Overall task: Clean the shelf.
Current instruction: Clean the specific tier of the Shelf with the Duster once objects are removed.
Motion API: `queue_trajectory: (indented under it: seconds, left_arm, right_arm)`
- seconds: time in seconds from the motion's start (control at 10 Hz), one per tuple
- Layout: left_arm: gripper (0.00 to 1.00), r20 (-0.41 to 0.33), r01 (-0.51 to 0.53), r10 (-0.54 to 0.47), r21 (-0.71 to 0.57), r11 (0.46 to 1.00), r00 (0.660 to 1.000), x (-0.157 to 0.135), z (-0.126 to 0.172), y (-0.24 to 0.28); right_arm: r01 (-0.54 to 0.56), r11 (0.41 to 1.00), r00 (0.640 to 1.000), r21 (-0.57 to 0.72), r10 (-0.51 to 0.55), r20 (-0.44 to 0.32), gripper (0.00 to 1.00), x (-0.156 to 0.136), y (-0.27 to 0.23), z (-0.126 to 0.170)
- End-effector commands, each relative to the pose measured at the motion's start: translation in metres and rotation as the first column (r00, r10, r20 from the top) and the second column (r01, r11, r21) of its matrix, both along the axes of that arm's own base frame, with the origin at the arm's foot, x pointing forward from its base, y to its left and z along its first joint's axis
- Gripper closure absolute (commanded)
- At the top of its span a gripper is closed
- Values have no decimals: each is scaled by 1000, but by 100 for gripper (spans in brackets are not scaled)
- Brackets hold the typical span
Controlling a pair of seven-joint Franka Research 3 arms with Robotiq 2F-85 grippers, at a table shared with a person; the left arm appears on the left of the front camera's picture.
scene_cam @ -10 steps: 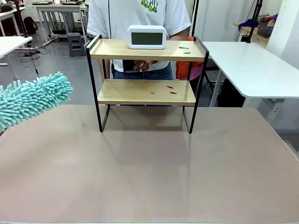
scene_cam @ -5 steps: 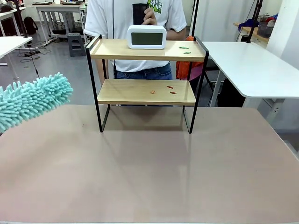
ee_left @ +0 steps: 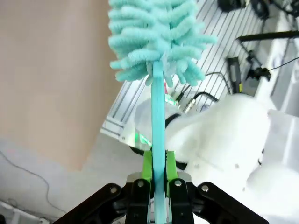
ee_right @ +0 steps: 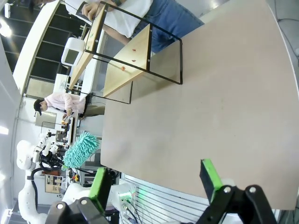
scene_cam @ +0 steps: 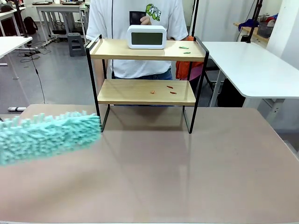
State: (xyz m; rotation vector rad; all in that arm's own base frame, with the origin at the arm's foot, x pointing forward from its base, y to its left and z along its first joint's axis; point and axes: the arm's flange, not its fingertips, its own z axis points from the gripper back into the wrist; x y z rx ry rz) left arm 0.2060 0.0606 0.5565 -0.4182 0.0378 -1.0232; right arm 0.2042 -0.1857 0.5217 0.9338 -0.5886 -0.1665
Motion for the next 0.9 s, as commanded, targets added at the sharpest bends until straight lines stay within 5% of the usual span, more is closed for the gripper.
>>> queue_trajectory:
  seconds: [0.0,0.2,0.3,0.4,0.8]
  left_arm:
    - [88,86,-57,63,-71,996,994,22,-15,-58]
    - [88,175,-215,228,-89,972,958,38,-21,-122]
    - [88,203,-341,353,-89,936,913,49,-24,-151]
    - [88,160,-381,393,-96,919,906,57,-27,-166]
    - [88,176,-316,331,-110,943,927,50,-19,-150]
  right_arm:
    - [-13,1000,1000,5,13,28,0,1,0,1]
    - [-13,1000,1000,5,13,28,0,1,0,1]
    - [-13,1000,1000,5,13,28,0,1,0,1]
    - [-13,1000,1000,5,13,28,0,1,0,1]
    - [-13,1000,1000,5,13,28,0,1,0,1]
